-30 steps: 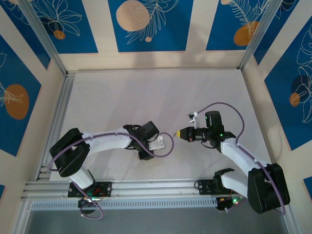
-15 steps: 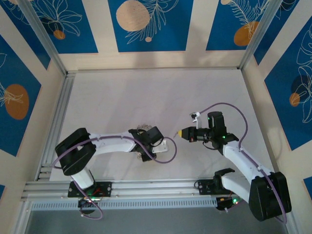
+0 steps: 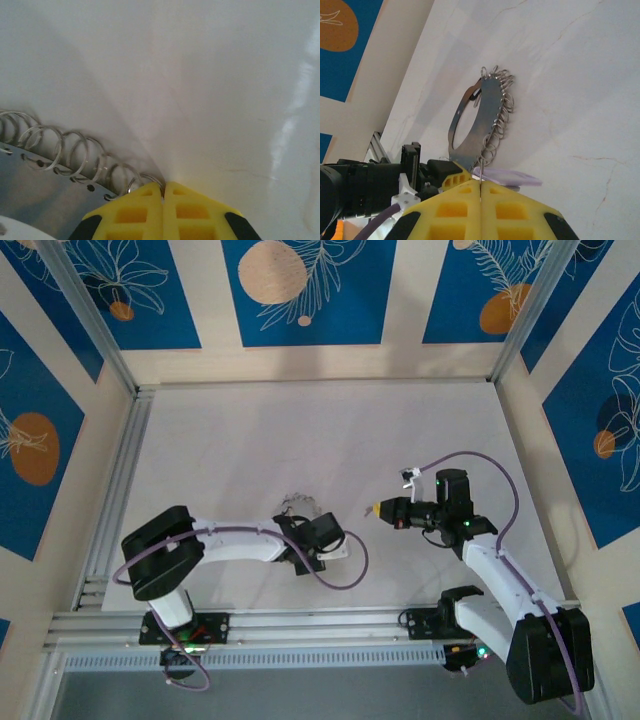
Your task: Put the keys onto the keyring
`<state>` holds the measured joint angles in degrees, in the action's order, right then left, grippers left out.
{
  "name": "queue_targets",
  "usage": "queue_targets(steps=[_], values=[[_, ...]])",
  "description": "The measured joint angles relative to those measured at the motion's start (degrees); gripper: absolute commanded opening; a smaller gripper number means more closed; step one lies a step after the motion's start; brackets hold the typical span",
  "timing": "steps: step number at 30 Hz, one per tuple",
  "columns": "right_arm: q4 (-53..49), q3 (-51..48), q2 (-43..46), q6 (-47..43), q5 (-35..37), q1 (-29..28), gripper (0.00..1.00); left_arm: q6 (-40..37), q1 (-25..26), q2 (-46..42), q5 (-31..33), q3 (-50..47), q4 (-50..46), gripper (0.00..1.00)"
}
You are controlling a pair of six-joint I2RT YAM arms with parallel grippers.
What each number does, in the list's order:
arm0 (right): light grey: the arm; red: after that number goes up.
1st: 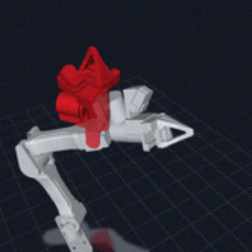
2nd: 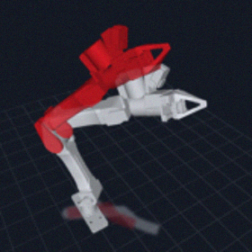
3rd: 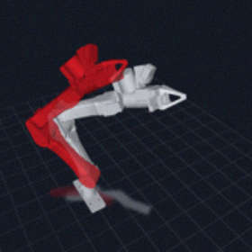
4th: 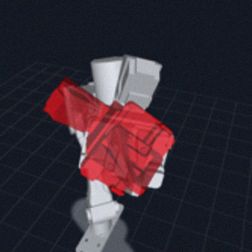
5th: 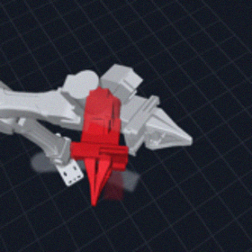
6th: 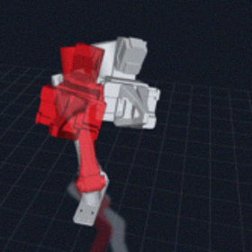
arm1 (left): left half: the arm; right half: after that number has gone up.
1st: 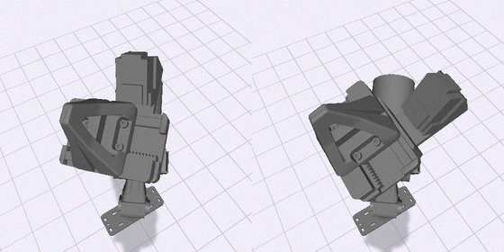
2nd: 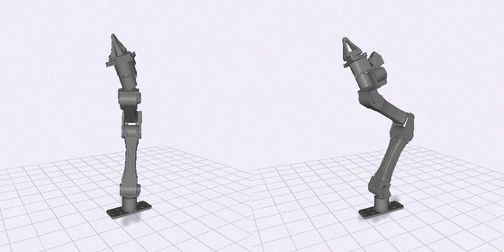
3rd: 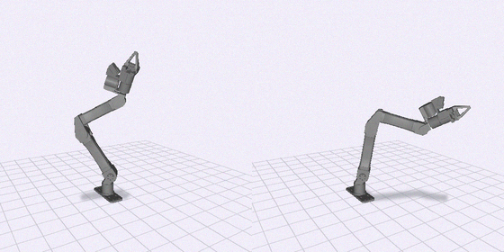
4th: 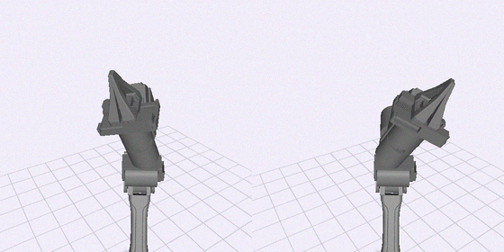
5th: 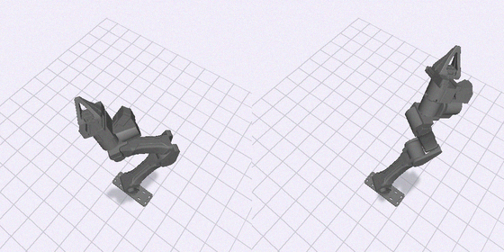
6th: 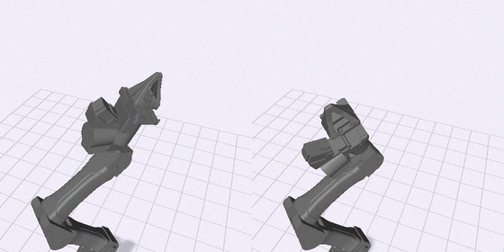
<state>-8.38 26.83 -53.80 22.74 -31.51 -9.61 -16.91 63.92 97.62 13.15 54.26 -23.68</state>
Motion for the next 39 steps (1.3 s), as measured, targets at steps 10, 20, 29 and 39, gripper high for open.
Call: queue_targets(steps=[10, 20, 29, 39], values=[[-1.16, -0.02, 3.02, 0.02, -0.02, 0.46, 0.00, 3.06, -2.25, -2.10, 0.31, 0.11, -0.04, 0.00], [-1.55, -0.63, 5.33, 0.04, -0.24, 0.48, 0.00, 9.16, -11.47, -16.26, -17.29, 1.64, -2.43, 0.00], [-1.77, -0.76, 6.88, 0.04, -0.35, 0.48, 0.00, 13.14, -14.97, -18.95, -33.57, 1.92, -5.44, 0.00], [1.99, -2.10, 7.26, -1.36, -8.96, -1.88, 0.00, 15.41, -16.28, -24.37, -41.11, 1.95, -5.70, 0.00]])
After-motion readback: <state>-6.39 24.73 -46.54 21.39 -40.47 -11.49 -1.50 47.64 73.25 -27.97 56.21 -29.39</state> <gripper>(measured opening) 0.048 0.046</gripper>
